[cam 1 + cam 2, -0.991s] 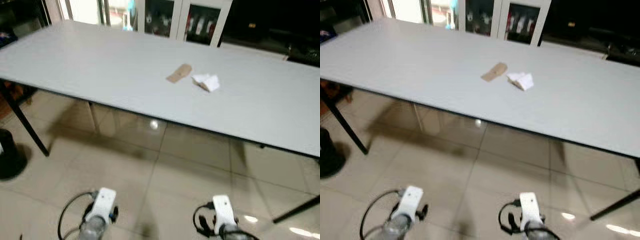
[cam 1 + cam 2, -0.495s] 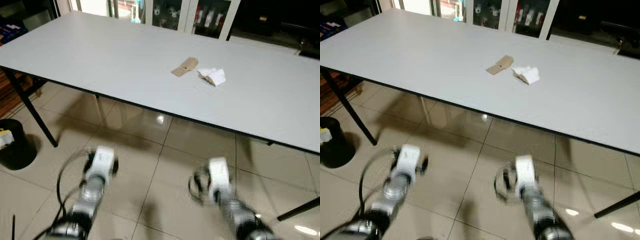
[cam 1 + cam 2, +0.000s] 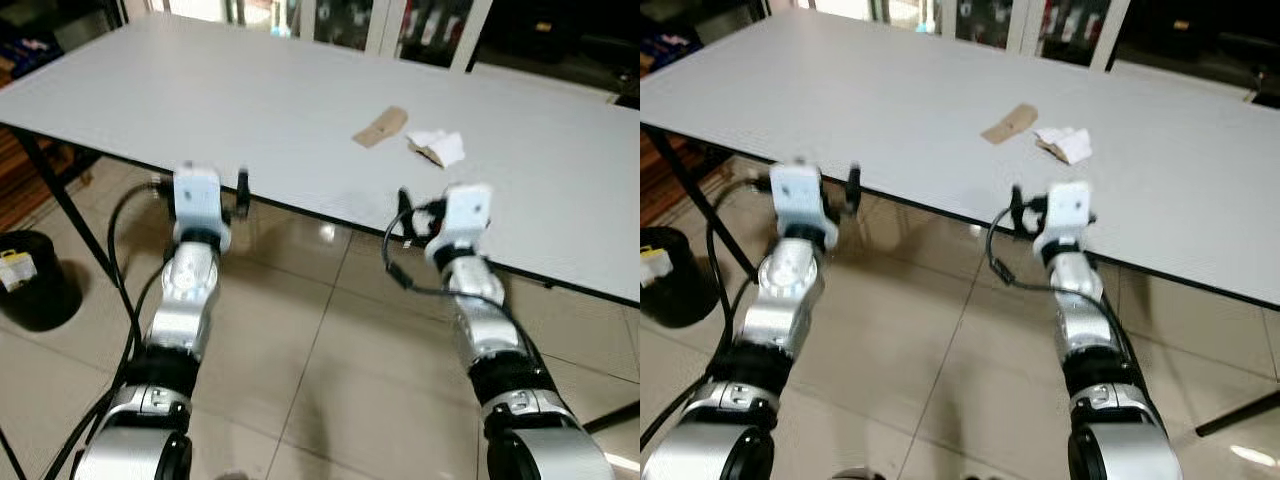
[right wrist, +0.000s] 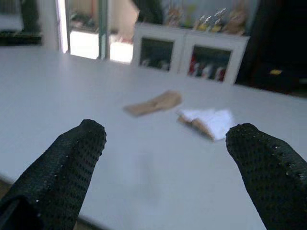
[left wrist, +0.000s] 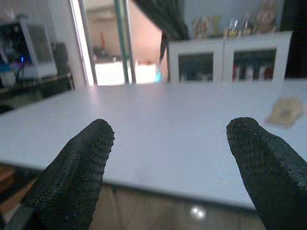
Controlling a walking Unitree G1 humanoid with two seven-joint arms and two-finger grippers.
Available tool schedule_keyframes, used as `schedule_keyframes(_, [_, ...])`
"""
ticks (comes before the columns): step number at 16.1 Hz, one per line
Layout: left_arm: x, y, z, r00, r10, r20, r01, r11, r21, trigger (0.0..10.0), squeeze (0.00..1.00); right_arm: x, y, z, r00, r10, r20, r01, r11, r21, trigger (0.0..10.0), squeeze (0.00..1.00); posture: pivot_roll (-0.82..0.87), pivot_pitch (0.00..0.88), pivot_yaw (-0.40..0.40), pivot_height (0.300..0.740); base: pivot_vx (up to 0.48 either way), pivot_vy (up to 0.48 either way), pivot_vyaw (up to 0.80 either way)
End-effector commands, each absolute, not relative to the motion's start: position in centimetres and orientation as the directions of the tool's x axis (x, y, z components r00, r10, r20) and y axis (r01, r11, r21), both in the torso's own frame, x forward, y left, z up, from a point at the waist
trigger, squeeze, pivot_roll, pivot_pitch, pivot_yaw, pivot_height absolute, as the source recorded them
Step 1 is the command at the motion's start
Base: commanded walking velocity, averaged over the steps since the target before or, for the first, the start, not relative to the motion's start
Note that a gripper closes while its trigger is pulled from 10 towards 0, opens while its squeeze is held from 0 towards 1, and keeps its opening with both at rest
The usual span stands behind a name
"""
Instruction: Picking trash to rubbish bin
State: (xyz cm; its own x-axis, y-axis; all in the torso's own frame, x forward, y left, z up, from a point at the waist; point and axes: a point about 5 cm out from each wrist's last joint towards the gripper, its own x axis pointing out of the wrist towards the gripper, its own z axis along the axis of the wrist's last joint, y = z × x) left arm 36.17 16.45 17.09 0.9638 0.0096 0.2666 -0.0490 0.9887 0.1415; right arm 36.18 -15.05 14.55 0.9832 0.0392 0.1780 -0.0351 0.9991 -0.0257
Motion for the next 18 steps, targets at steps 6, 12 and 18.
schedule_keyframes(6, [36.6,13.3,19.3,0.951,-0.065,0.302,0.010,0.984,0.180,10.0,0.00,36.8,-13.4,17.1,0.971,0.007,0.237,-0.021,0.998,0.057,10.0,0.00,0.01,0.000,-0.072,0.740,0.188,0.000,0.00])
schedule_keyframes(12, [36.6,12.7,19.1,0.961,-0.093,0.262,0.051,0.985,0.163,10.0,0.00,36.6,-13.1,17.1,0.975,0.021,0.220,-0.031,0.999,0.042,10.0,0.00,0.01,0.000,-0.067,0.740,0.480,0.000,-0.53])
schedule_keyframes(18, [36.5,12.7,19.1,0.962,-0.106,0.252,0.063,0.983,0.173,10.0,0.00,36.7,-12.2,17.5,0.973,0.048,0.228,-0.060,0.997,0.046,10.0,0.00,0.01,0.000,-0.068,0.740,0.480,0.000,0.00])
